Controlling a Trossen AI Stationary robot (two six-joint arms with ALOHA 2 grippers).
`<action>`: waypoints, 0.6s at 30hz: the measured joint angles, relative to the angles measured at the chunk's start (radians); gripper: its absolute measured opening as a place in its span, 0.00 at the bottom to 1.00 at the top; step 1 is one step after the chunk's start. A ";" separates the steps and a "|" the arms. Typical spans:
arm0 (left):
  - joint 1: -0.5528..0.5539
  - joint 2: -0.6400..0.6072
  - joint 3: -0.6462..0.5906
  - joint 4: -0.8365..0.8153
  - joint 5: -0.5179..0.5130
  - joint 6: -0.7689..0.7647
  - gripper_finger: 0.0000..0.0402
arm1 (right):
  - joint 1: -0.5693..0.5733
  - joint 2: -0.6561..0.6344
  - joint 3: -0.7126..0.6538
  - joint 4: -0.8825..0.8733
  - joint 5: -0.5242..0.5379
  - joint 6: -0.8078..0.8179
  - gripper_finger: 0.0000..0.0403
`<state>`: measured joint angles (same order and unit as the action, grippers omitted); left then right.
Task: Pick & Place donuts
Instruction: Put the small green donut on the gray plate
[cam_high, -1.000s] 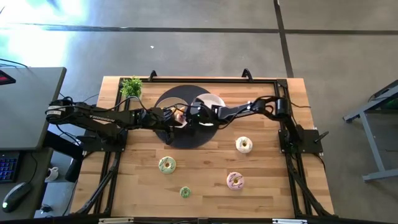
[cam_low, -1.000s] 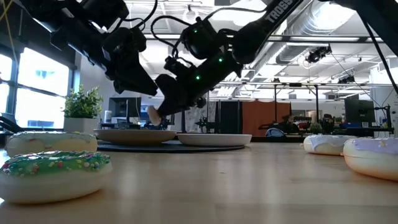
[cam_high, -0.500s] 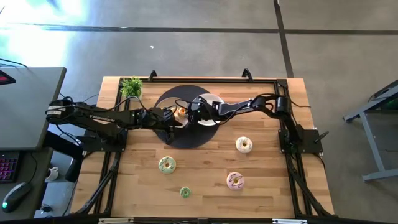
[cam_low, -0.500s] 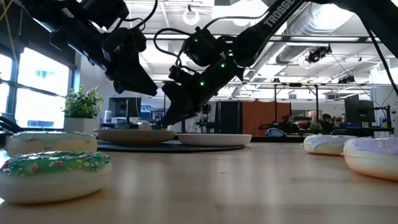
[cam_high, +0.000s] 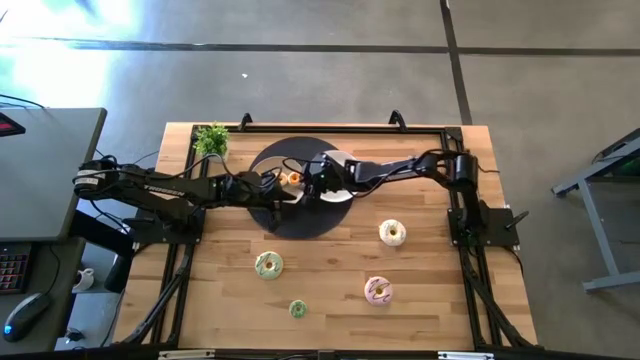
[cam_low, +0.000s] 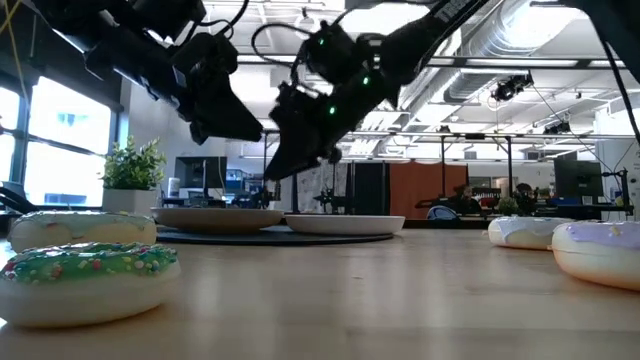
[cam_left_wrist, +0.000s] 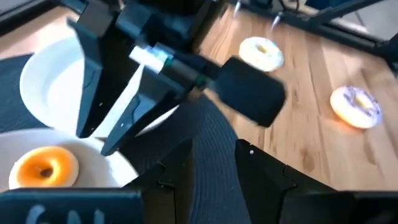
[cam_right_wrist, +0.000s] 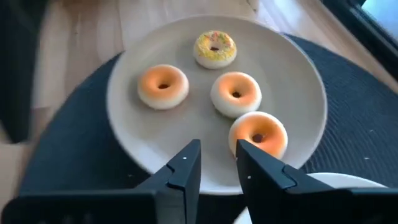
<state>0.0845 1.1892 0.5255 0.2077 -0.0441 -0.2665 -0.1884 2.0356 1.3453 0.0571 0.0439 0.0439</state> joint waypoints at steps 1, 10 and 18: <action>0.000 0.000 0.000 0.010 0.000 0.000 0.29 | 0.004 -0.019 0.000 -0.023 -0.001 0.000 0.23; 0.000 0.000 0.000 0.103 0.012 -0.089 0.29 | 0.068 -0.205 0.000 -0.349 0.000 -0.025 0.21; 0.000 0.001 0.000 0.004 0.034 -0.263 0.29 | 0.134 -0.304 0.000 -0.552 0.038 -0.018 0.22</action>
<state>0.0845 1.1906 0.5255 0.2113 -0.0105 -0.5294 -0.0542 1.7319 1.3453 -0.4949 0.0817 0.0258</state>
